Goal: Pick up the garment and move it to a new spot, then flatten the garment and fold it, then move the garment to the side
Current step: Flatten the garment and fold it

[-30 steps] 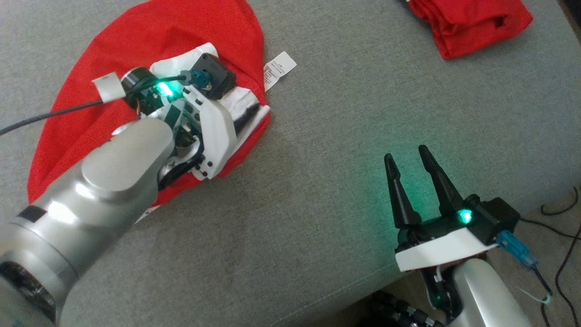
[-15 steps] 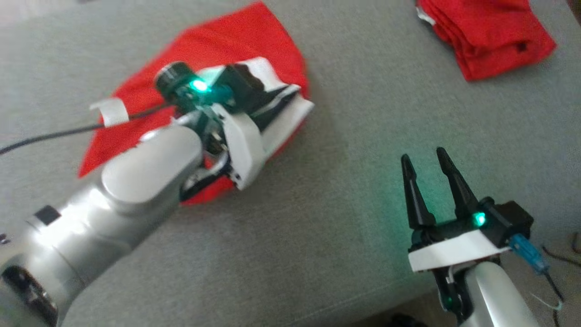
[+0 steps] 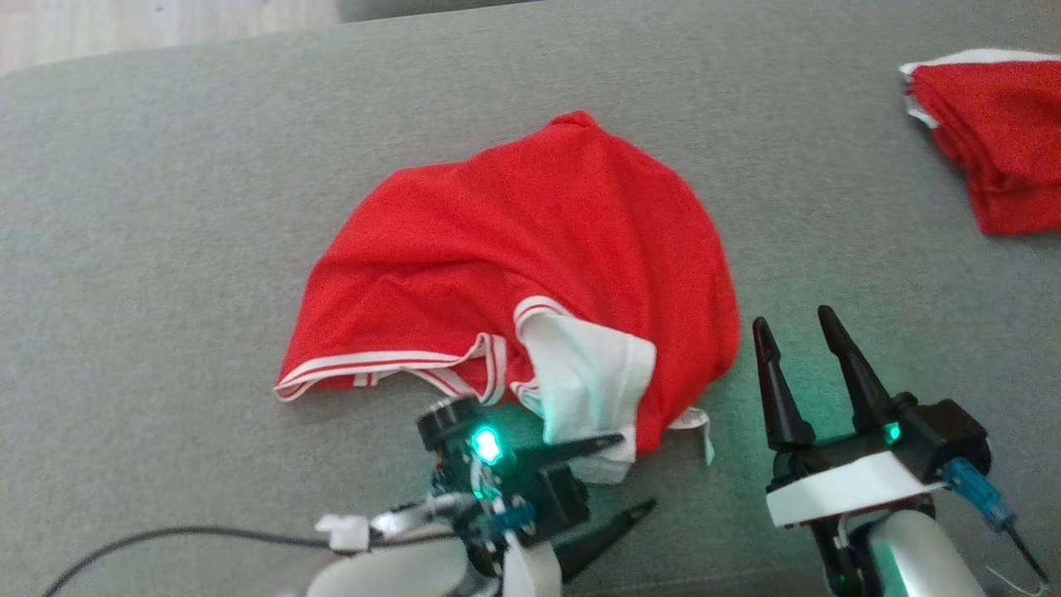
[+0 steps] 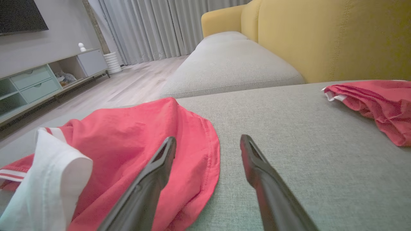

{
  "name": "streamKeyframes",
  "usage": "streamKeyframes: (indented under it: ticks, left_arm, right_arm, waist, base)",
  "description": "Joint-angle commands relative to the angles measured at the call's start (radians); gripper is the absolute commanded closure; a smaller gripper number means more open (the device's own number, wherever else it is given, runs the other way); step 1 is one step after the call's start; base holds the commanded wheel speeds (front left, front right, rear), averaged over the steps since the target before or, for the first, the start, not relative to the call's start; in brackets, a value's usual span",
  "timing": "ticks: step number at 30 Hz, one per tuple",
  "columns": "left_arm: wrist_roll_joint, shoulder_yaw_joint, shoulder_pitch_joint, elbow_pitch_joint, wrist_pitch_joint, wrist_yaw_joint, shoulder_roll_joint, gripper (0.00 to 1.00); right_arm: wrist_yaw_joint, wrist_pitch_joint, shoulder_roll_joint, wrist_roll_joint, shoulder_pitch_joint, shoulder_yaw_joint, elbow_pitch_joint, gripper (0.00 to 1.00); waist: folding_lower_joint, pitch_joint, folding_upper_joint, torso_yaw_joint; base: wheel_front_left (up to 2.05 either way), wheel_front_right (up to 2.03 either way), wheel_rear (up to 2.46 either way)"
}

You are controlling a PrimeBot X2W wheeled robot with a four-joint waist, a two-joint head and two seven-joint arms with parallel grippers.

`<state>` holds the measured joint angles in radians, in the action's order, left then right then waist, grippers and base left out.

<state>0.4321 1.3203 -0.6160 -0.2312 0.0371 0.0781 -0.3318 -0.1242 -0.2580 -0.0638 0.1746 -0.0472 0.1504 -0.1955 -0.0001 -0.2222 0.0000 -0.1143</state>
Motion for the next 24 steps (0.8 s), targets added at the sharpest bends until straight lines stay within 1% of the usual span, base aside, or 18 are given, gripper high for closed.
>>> streamKeyframes:
  ticks: [1, 6, 13, 17, 21, 24]
  left_arm:
    - [-0.015, -0.04, -0.025, 0.019, -0.013, -0.007, 0.01, 0.0]
    - [-0.06, -0.04, 0.034, 0.004, -0.024, -0.04, 0.027, 0.0]
    - [-0.129, -0.042, 0.042, -0.012, -0.036, -0.125, 0.035, 0.0]
    - [-0.158, -0.047, 0.029, -0.051, -0.033, -0.168, 0.038, 0.0]
    - [-0.163, -0.061, 0.02, -0.106, -0.022, -0.203, 0.034, 0.0]
    - [-0.157, -0.071, 0.017, -0.137, -0.018, -0.215, 0.029, 0.0]
  right_arm:
    - [-0.007, -0.004, -0.017, -0.005, -0.002, 0.017, 0.032, 0.0]
    - [-0.007, -0.004, -0.029, -0.004, 0.01, 0.023, 0.024, 0.0]
    - [-0.007, -0.004, -0.042, -0.003, 0.028, 0.034, 0.021, 0.0]
    - [-0.007, -0.004, -0.043, -0.001, 0.029, 0.041, 0.022, 0.0]
    - [-0.007, -0.004, -0.041, 0.001, 0.028, 0.045, 0.023, 0.0]
    - [-0.007, -0.004, -0.041, 0.002, 0.029, 0.044, 0.023, 0.0]
  waist:
    - [0.0001, -0.001, 0.0, 0.022]
    - [0.0001, 0.014, 0.0, 0.033]
    - [0.0001, 0.041, 0.0, 0.033]
    - [0.0001, 0.042, 0.0, 0.026]
    - [0.0001, 0.035, 0.0, 0.018]
    - [0.0001, 0.032, 0.0, 0.016]
  base:
    - [0.0, 0.0, 0.0]
    - [0.0, 0.0, 0.0]
    - [0.0, 0.0, 0.0]
    - [0.0, 0.0, 0.0]
    - [0.0, 0.0, 0.0]
    - [0.0, 0.0, 0.0]
